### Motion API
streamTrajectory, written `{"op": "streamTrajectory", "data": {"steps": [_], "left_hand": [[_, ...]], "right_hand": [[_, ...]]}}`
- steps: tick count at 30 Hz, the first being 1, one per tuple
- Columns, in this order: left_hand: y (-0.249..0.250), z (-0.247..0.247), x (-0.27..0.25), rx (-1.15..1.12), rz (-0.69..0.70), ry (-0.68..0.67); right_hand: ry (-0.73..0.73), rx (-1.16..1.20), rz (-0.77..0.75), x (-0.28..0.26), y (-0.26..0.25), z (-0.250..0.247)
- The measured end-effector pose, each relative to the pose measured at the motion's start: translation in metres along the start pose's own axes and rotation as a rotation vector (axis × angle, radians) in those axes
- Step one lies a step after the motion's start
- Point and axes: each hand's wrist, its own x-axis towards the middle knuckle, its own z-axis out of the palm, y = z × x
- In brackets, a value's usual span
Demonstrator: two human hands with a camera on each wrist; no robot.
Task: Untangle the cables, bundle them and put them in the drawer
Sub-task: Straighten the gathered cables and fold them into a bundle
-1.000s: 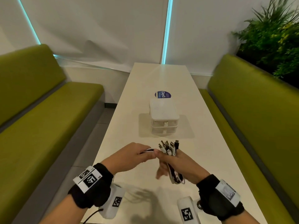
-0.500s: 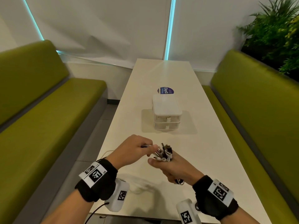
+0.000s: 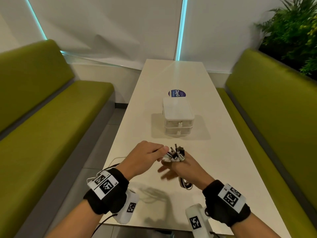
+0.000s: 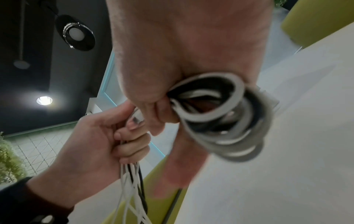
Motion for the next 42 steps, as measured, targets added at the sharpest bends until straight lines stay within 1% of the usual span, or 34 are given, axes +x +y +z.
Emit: {"op": "streamTrajectory", "data": {"steps": [2,5,9,11,12,14,16,18,20,24,26,28,31,34,37,40,42], "left_hand": [[-0.001,-0.001,0.001,0.046,0.015,0.015],[-0.003,-0.001,0.003,0.103,0.028,0.013],[-0.009,0.005,0.006,0.146,0.045,0.011],[-0.011,0.006,0.007,0.111,0.029,0.004],[-0.012,0.007,0.008,0.066,0.005,-0.006],[-0.011,0.008,0.005,-0.019,-0.068,-0.029],[-0.011,0.010,0.001,-0.037,-0.109,-0.025],[-0.009,0.016,-0.003,0.015,-0.097,0.034],[-0.005,0.023,-0.007,0.017,-0.093,0.109],[0.012,0.035,-0.015,-0.134,-0.118,0.228],[0.020,0.038,-0.016,-0.195,-0.127,0.246],[0.026,0.042,-0.013,-0.261,-0.141,0.246],[0.032,0.043,-0.005,-0.305,-0.184,0.241],[0.040,0.044,-0.002,-0.271,-0.198,0.218],[0.040,0.048,-0.003,-0.223,-0.197,0.209],[0.037,0.052,-0.006,-0.250,-0.214,0.201],[0.034,0.053,-0.005,-0.232,-0.223,0.159]], "right_hand": [[-0.046,-0.012,0.002,-0.003,-0.003,0.000],[-0.004,0.005,0.072,-0.002,0.002,-0.001],[0.021,-0.084,0.033,-0.002,0.004,-0.005],[0.076,-0.055,0.026,-0.003,0.003,-0.010],[0.115,0.002,0.031,-0.004,0.002,-0.014],[0.179,0.191,0.033,-0.004,-0.001,-0.021],[0.240,0.378,0.024,-0.003,-0.004,-0.023],[0.287,0.509,0.026,-0.003,-0.005,-0.019],[0.280,0.576,0.016,-0.003,-0.006,-0.009],[0.228,0.535,-0.089,-0.007,-0.004,0.007],[0.209,0.545,-0.134,-0.010,-0.003,0.010],[0.179,0.567,-0.166,-0.012,-0.003,0.009],[0.120,0.581,-0.153,-0.017,-0.008,0.009],[0.167,0.577,-0.147,-0.019,-0.012,0.009],[0.219,0.513,-0.159,-0.019,-0.015,0.009],[0.223,0.484,-0.146,-0.019,-0.013,0.010],[0.210,0.486,-0.130,-0.019,-0.011,0.011]]}}
